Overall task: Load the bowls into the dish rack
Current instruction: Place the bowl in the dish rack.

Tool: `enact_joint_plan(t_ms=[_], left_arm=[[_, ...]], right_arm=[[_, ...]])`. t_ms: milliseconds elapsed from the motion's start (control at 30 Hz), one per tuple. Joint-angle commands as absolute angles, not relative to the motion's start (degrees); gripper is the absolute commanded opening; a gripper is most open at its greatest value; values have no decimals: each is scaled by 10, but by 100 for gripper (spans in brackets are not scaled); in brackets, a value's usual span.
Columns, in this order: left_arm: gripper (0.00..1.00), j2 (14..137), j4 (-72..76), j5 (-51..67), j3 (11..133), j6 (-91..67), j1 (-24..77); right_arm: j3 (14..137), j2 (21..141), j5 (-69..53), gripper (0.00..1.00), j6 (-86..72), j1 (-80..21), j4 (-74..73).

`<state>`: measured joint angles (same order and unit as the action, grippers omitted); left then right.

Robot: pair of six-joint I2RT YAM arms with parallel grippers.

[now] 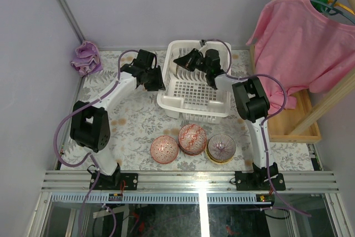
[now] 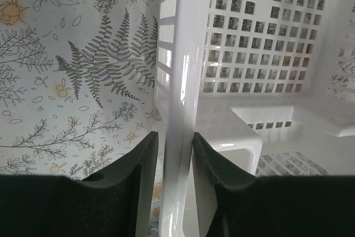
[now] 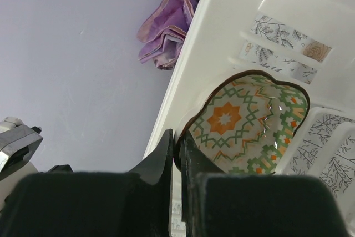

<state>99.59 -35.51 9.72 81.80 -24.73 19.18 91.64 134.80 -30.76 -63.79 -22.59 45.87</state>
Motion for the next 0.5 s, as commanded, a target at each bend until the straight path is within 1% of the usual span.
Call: enact_joint_plan(t_ms=[0,233,467], left_arm=[[29,1009,-347,92,827,-243,187],[28,1010,-345,96,826,-244,187],[28,1009,-345,94,825,-243,187]], right_arm=[[942,1360,-295,0,-561,-228,281],[943,1362,-282,0,-527,-229,219],[921,1365,-253,1,-505,-234,190]])
